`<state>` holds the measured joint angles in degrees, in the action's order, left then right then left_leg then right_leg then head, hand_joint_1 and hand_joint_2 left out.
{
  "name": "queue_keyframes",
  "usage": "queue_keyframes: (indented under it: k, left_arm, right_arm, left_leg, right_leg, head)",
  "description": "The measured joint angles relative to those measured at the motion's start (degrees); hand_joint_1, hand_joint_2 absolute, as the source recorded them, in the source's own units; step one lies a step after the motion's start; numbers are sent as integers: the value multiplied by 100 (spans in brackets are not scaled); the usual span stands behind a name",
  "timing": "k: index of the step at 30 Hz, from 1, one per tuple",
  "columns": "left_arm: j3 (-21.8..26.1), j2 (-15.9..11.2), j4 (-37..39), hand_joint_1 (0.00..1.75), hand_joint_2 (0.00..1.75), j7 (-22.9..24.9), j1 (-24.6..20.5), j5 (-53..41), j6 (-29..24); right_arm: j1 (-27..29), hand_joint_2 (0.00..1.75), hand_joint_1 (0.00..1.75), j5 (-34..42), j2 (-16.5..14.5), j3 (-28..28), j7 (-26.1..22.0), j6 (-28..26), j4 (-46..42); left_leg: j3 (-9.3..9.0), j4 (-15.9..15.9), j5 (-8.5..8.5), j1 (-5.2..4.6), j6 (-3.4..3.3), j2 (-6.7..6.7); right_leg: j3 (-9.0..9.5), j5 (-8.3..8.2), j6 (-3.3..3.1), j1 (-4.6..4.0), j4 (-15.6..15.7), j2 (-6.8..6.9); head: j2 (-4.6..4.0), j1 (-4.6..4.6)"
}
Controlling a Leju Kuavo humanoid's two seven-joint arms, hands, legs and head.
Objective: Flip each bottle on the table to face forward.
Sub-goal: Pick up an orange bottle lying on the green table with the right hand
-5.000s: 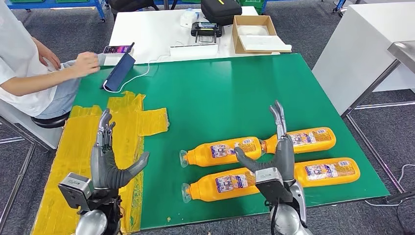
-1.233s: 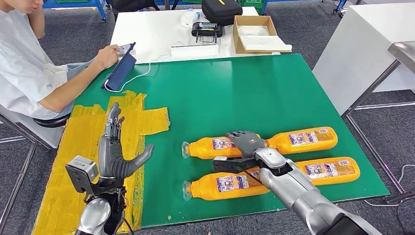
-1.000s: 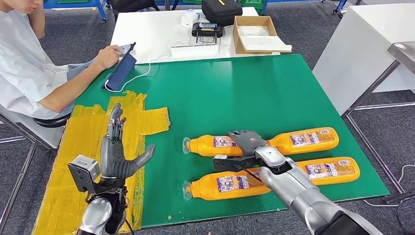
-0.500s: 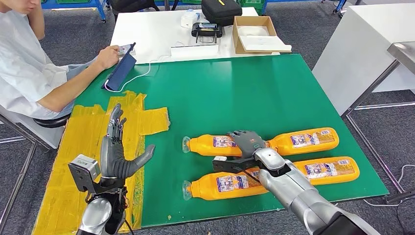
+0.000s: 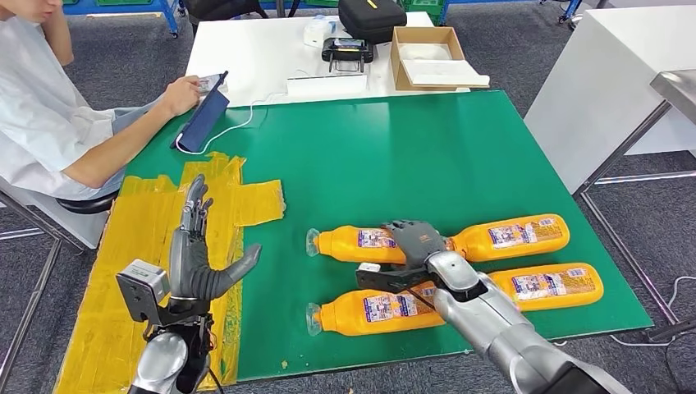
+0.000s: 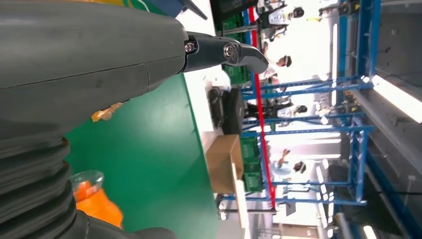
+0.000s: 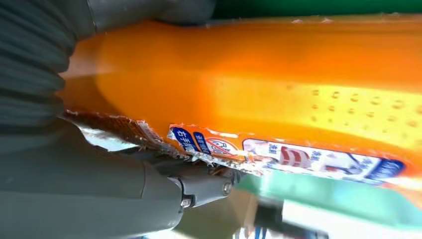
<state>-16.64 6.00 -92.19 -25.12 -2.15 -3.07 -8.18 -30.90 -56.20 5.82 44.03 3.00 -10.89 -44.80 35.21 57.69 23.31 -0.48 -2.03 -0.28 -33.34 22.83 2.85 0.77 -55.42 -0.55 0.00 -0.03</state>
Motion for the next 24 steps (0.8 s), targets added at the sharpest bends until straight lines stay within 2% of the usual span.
queue_keyframes:
  k: [6,11,13,16,24]
  left_arm:
    - [-193,-18,-159,0,175,288,67,-255,253]
    - [-422,-108,-136,0,175,563,14,-320,446]
    - [-475,-143,-107,0,175,592,-23,-314,465]
    - [-535,-175,-73,0,175,598,-59,-293,471]
    - [-567,-213,-36,0,175,644,-73,-104,486]
  right_arm:
    - [1098,175,175,627,-191,-990,-621,-1268,-1454]
    - [1842,175,175,1935,-534,-1861,-1803,-2073,-2471]
    - [2051,175,175,2144,-658,-2130,-2037,-2201,-2746]
    - [2262,175,175,2166,-778,-2375,-2123,-2225,-3026]
    - [2481,175,175,2365,-945,-2658,-2352,-2204,-3446]
  left_leg:
    - [32,0,0,0,0,-1]
    - [44,0,0,1,0,0]
    - [45,-1,0,0,1,5]
    - [46,-1,-1,0,2,9]
    - [47,-1,-8,0,4,9]
  right_leg:
    - [-34,0,0,-1,0,1]
    - [-48,0,-2,-1,0,3]
    - [-52,-2,-4,0,0,1]
    - [-56,-4,-5,1,0,-1]
    - [-56,-7,-1,0,0,-1]
  head:
    - [0,-2]
    - [0,0]
    - [0,-1]
    - [0,0]
    - [0,-1]
